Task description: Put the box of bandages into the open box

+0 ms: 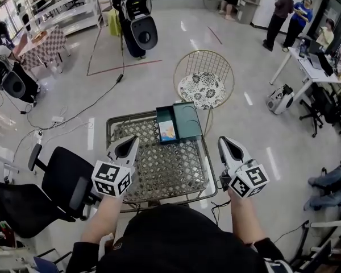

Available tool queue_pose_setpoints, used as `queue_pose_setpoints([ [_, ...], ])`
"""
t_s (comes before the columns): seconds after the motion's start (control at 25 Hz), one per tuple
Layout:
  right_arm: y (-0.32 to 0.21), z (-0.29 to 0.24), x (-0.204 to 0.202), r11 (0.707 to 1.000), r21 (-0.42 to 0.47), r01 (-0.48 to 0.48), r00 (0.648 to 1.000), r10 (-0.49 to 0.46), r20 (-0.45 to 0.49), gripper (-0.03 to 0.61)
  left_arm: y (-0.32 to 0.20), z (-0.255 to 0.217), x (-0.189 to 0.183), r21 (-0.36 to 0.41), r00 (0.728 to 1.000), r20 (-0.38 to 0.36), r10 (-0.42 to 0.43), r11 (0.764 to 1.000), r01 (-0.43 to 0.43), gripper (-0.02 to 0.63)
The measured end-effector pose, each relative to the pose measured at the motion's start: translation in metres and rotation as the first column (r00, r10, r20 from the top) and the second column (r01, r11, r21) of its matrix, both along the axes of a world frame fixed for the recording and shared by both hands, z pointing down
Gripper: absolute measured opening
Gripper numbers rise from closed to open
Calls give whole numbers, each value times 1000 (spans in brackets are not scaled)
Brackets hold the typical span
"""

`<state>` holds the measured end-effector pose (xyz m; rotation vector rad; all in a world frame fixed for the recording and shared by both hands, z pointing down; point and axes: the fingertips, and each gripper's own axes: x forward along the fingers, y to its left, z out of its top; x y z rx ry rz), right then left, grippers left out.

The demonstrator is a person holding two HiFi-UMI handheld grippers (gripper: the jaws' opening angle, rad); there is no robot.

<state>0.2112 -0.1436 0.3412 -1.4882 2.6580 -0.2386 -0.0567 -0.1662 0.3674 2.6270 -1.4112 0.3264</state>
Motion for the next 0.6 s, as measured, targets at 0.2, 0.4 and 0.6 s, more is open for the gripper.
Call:
queue_pose_setpoints([
  [0.2,-30,-41,6,995,96,-33,999,36,-34,8,-31,-14,1,58,999,42,-17,998,15,6],
  [0.4,-39,-58,13,979,133,-152,987,144,71,8,-51,-18,5,49,992,-76,-103,993,107,6],
  [0.6,-38,-58,-8,983,157,-99,995,94,41,8,-45,-11,11,79,998,13,-54,996,52,6],
])
